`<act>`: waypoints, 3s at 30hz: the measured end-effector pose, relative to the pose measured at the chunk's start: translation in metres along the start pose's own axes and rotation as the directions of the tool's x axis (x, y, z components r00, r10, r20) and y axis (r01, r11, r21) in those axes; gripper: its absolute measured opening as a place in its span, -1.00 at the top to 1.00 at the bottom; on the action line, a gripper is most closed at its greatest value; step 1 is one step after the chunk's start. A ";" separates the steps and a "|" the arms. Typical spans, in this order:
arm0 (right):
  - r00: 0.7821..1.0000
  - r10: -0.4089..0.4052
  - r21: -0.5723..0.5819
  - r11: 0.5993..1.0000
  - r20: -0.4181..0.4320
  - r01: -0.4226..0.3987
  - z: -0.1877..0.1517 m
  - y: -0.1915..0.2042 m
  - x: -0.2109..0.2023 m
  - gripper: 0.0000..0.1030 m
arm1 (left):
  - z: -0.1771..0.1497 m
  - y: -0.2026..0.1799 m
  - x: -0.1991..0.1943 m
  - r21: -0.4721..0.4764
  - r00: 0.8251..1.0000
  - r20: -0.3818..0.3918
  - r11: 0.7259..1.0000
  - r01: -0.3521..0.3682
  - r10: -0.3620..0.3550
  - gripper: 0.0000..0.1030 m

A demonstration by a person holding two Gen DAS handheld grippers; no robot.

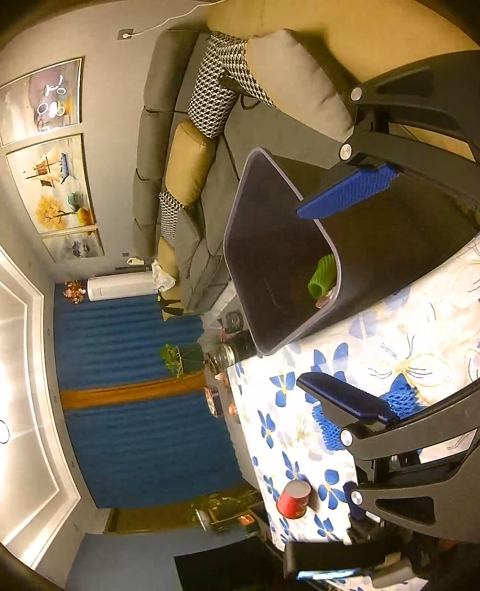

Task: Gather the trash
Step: 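Move the left tool to the blue foam net and grasp it, then hold the blue net in the left tool while the right tool grasps the last red cup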

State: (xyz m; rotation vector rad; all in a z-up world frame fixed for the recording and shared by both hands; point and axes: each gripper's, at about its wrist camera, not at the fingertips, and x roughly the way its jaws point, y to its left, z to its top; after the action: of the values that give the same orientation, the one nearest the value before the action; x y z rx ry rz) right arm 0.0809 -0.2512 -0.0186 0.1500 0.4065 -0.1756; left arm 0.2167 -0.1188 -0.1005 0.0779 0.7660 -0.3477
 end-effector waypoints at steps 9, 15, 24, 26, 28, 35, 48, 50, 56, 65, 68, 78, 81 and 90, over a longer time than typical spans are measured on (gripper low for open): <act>1.000 0.000 -0.004 1.000 -0.004 0.000 -0.003 0.003 0.003 -0.60 | 0.004 -0.004 0.023 0.030 0.997 -0.076 1.000 -0.006 0.008 -0.39; 1.000 -0.006 -0.005 1.000 -0.006 0.006 -0.005 0.002 0.005 -0.60 | 0.003 -0.005 0.037 0.035 0.991 -0.131 0.999 -0.002 0.006 -0.04; 1.000 -0.019 0.000 1.000 -0.014 0.019 -0.007 0.000 0.007 -0.60 | 0.003 -0.011 0.037 0.065 0.992 -0.126 0.998 0.009 -0.001 0.76; 1.000 -0.024 0.004 1.000 -0.017 0.024 -0.007 -0.001 0.006 -0.60 | 0.003 -0.012 0.036 0.067 0.992 -0.126 0.998 0.013 -0.004 0.80; 0.999 -0.028 0.006 1.000 -0.019 0.028 -0.007 -0.003 0.006 -0.60 | 0.003 -0.012 0.036 0.070 0.992 -0.124 0.997 0.013 -0.004 0.83; 0.999 -0.038 0.005 0.999 -0.014 0.038 -0.005 -0.004 0.003 -0.60 | 0.007 -0.005 0.013 0.048 0.998 -0.062 0.999 0.010 -0.007 0.84; 0.998 0.056 -0.052 0.997 -0.024 -0.057 0.001 0.044 0.015 -0.60 | 0.007 0.074 -0.063 -0.077 0.988 0.096 0.991 -0.111 0.119 0.84; 0.995 0.089 -0.076 0.993 -0.037 -0.092 0.001 0.064 0.023 -0.60 | 0.005 0.093 -0.069 -0.112 0.984 0.099 0.985 -0.134 0.146 0.84; 0.974 0.199 -0.142 0.967 -0.106 -0.213 -0.002 0.128 0.052 -0.60 | -0.004 0.156 -0.084 -0.221 0.966 0.087 0.950 -0.221 0.245 0.84; 0.918 0.347 -0.133 0.918 -0.192 -0.375 -0.001 0.205 0.106 -0.60 | -0.002 0.225 -0.099 -0.319 0.939 0.087 0.902 -0.291 0.333 0.84; 0.897 0.381 -0.127 0.901 -0.222 -0.414 -0.001 0.228 0.129 -0.60 | -0.001 0.240 -0.096 -0.338 0.931 0.086 0.890 -0.307 0.354 0.84; 0.852 0.434 -0.227 0.834 -0.293 -0.503 -0.004 0.291 0.185 -0.74 | -0.012 0.270 -0.092 -0.416 0.943 0.065 0.868 -0.272 0.327 0.84; 0.831 0.449 -0.233 0.814 -0.327 -0.532 -0.006 0.305 0.204 -0.78 | -0.012 0.272 -0.092 -0.419 0.946 0.069 0.870 -0.259 0.315 0.84; 0.761 0.487 -0.213 0.764 -0.429 -0.609 -0.012 0.336 0.243 -0.79 | -0.016 0.282 -0.090 -0.447 0.951 0.063 0.860 -0.245 0.304 0.84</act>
State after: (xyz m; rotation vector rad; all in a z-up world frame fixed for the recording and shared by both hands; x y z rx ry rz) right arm 0.3632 0.0439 -0.0915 -0.0495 0.7263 0.5305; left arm 0.2405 0.1745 -0.0657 -0.2546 0.6742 0.0979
